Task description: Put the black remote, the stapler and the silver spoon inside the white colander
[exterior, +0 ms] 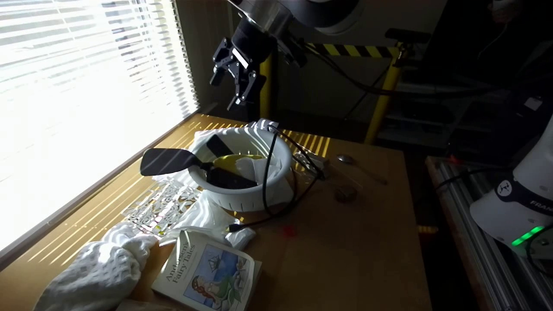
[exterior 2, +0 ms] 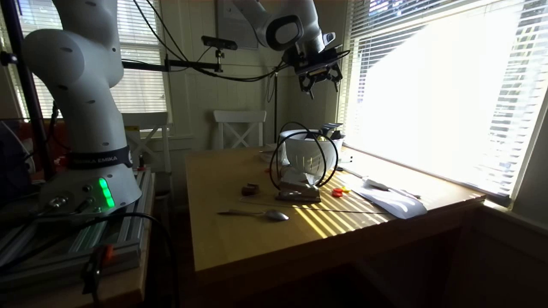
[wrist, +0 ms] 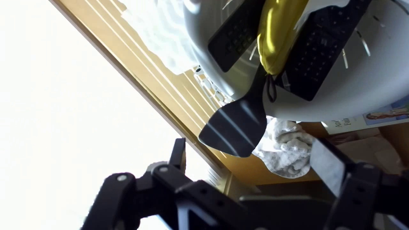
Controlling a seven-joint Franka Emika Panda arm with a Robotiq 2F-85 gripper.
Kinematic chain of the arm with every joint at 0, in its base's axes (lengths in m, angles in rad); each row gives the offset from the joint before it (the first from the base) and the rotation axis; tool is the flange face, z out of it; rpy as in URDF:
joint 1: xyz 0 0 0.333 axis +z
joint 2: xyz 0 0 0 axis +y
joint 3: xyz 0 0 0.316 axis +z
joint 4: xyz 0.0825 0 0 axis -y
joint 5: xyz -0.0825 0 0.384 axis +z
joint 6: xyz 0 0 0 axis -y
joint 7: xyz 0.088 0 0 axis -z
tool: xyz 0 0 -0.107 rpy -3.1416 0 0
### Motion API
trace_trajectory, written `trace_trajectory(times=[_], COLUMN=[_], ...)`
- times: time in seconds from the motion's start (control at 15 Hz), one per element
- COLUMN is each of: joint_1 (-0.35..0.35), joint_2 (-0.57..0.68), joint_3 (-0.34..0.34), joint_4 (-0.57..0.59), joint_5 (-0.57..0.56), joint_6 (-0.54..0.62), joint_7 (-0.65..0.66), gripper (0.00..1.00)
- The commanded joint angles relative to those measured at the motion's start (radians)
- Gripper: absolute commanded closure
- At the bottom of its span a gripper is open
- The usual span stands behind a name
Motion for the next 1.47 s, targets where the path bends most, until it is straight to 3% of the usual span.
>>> trace_trajectory(times=[0.0, 0.2, 0.33, 0.4, 0.47, 0.6, 0.67, 0.93, 1.2, 1.27, 1.33, 1.4], joint_1=[0.074, 0.106, 0.180, 0.112, 0.137, 0.154, 0.190, 0.319, 0.569, 0.623, 0.636, 0.449], joint_2=[-0.087, -0.092, -0.088, -0.075, -0.074, -0.074, -0.075, -0.044, 0.014, 0.016, -0.029, -0.012], joint_3=[-0.139, -0.268, -0.421, -0.310, -0.366, -0.406, -0.435, -0.667, -0.986, -1.020, -0.987, -0.855], joint_4=[-0.073, -0.099, -0.103, -0.078, -0.084, -0.086, -0.061, -0.089, -0.114, -0.134, -0.197, -0.130], joint_5=[-0.189, -0.407, -0.576, -0.460, -0.515, -0.542, -0.589, -0.790, -0.971, -0.986, -1.023, -1.010], joint_6=[0.085, 0.138, 0.147, 0.125, 0.130, 0.135, 0.070, 0.107, 0.052, -0.002, -0.078, -0.008], joint_7=[0.251, 0.478, 0.629, 0.508, 0.561, 0.586, 0.736, 1.039, 1.332, 1.402, 1.472, 1.373], gripper=[0.00, 0.00, 0.00, 0.00, 0.00, 0.00, 0.00, 0.00, 0.00, 0.00, 0.00, 0.00])
